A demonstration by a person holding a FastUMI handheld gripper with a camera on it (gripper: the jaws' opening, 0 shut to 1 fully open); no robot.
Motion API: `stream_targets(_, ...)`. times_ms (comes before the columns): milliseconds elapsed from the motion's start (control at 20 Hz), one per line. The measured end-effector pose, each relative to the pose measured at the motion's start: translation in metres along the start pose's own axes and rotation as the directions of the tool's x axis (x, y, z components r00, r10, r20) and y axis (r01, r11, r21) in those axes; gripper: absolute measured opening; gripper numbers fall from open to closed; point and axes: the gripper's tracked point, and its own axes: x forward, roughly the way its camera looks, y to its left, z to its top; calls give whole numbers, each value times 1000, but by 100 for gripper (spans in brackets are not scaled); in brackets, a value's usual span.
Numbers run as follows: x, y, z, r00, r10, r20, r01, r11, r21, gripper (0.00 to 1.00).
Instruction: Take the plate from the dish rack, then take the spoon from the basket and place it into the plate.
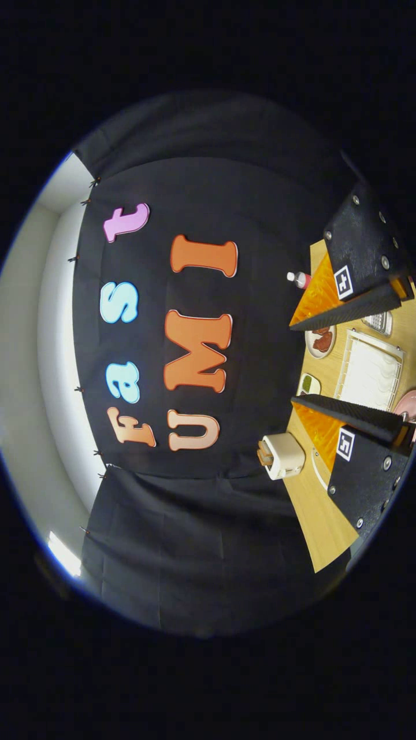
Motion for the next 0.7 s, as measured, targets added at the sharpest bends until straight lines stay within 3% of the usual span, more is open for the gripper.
stream_targets(400, 0, -2, 55, 985, -39, 168, 51, 997, -64, 86)
stream_targets(700, -6, -5, 64, 975, -79, 207, 98, 992, -82, 90)
